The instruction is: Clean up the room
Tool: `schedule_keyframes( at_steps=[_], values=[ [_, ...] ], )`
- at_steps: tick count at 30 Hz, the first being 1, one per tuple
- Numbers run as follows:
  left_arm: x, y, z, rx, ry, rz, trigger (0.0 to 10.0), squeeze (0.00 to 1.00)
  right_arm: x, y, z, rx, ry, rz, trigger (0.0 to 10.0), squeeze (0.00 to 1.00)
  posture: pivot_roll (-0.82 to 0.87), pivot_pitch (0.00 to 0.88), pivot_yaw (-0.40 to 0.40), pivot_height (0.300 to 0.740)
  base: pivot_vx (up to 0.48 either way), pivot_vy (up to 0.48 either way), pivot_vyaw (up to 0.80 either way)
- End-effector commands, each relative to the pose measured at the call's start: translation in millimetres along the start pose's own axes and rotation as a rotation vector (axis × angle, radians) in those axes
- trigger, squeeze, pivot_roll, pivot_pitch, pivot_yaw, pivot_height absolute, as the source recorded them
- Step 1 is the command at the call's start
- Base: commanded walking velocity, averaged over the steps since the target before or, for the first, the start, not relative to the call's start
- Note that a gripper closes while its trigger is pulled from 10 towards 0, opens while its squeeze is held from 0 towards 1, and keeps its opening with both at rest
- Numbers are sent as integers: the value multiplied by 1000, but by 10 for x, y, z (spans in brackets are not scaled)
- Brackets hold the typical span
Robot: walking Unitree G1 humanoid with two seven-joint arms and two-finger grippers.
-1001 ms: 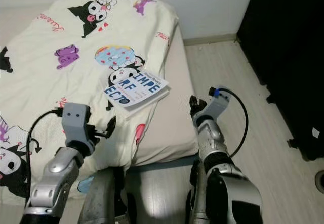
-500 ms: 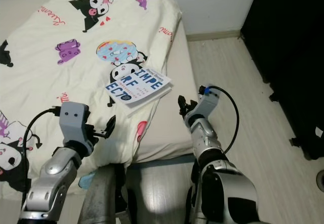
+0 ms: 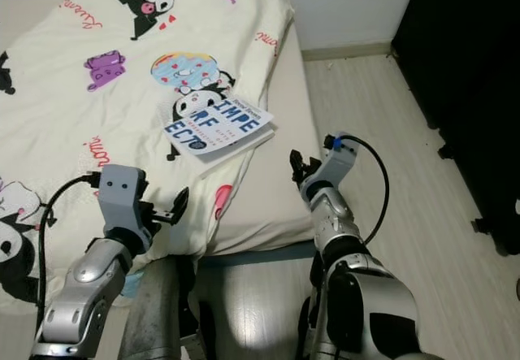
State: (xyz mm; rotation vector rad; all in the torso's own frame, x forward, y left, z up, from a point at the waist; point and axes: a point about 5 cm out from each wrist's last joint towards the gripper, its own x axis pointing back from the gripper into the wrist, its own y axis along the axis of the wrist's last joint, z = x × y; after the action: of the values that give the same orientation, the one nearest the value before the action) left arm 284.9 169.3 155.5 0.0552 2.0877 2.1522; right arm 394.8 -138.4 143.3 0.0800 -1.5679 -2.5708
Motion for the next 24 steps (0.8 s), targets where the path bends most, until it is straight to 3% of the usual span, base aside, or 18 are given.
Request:
schedule_keyframes(
  at_steps=[1, 2, 12, 13, 16, 17, 23, 24],
  values=[
    [57, -38, 46, -19, 7, 30, 10000, 0, 5, -60, 21, -18, 8, 23, 10000, 294, 171, 433, 15, 533, 0, 0, 0],
    [64, -13, 52, -22, 8, 26, 10000, 0, -5, -42, 32, -27, 13, 20, 10000, 1000, 180, 435, 16, 533, 0, 0, 0],
    [145, 193, 56, -52, 0, -15, 10000, 0, -73, 53, 145, -65, 56, 31, 10000, 1000, 246, 462, 8, 533, 0, 0, 0],
    [163, 224, 49, -62, -6, -20, 10000, 0, -80, 62, 153, -69, 56, 35, 10000, 686, 274, 470, 5, 533, 0, 0, 0],
    [183, 256, 41, -72, -13, -24, 10000, 0, -86, 71, 159, -75, 56, 40, 10000, 686, 274, 470, 5, 533, 0, 0, 0],
    [188, 264, 39, -74, -14, -24, 10000, 0, -88, 73, 161, -76, 56, 41, 10000, 0, 274, 470, 5, 533, 0, 0, 0],
    [308, 378, 54, -87, -18, -33, 10000, 0, -121, 113, 245, -90, 85, 47, 10000, 0, 291, 500, 14, 533, 0, 0, 0],
    [317, 376, 46, -87, -19, -32, 10000, 0, -131, 116, 307, -114, 125, 46, 10000, 59, 290, 500, 14, 533, 0, 0, 0]
  ],
)
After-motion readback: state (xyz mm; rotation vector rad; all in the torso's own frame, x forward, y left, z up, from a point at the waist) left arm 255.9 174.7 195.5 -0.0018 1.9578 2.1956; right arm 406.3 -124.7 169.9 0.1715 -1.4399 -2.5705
